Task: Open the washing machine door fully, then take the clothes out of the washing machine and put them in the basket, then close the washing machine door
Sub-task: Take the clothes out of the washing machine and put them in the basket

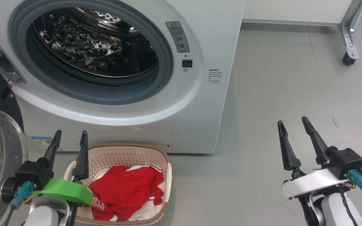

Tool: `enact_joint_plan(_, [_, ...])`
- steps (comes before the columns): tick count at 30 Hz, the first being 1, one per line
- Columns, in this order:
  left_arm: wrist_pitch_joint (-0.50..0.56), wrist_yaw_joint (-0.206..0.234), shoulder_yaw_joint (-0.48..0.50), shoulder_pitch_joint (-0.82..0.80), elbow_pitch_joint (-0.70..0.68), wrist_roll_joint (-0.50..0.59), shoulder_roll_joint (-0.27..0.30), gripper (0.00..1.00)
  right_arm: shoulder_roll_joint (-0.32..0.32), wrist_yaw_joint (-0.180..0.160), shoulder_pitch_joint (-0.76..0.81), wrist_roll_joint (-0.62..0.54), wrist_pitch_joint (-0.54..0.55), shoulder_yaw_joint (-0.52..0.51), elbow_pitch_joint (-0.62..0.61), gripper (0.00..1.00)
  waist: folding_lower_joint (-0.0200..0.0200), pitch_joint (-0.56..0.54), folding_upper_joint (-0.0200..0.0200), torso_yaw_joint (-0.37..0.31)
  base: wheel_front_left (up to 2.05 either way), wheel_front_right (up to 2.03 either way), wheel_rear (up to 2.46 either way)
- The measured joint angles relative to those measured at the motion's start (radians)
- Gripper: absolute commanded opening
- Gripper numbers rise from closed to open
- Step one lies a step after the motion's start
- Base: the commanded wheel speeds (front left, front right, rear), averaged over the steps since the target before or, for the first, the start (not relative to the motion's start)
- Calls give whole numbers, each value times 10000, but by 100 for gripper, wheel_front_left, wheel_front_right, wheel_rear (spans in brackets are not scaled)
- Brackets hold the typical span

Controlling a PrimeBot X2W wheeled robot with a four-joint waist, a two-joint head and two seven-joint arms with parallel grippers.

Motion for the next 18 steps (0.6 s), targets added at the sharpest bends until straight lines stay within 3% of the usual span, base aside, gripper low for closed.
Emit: enact_joint_plan(18, [0,-8,0,477,-639,249,-180,100,31,0,143,2,0,58,8,100,0,-112,0,-49,0,0,0])
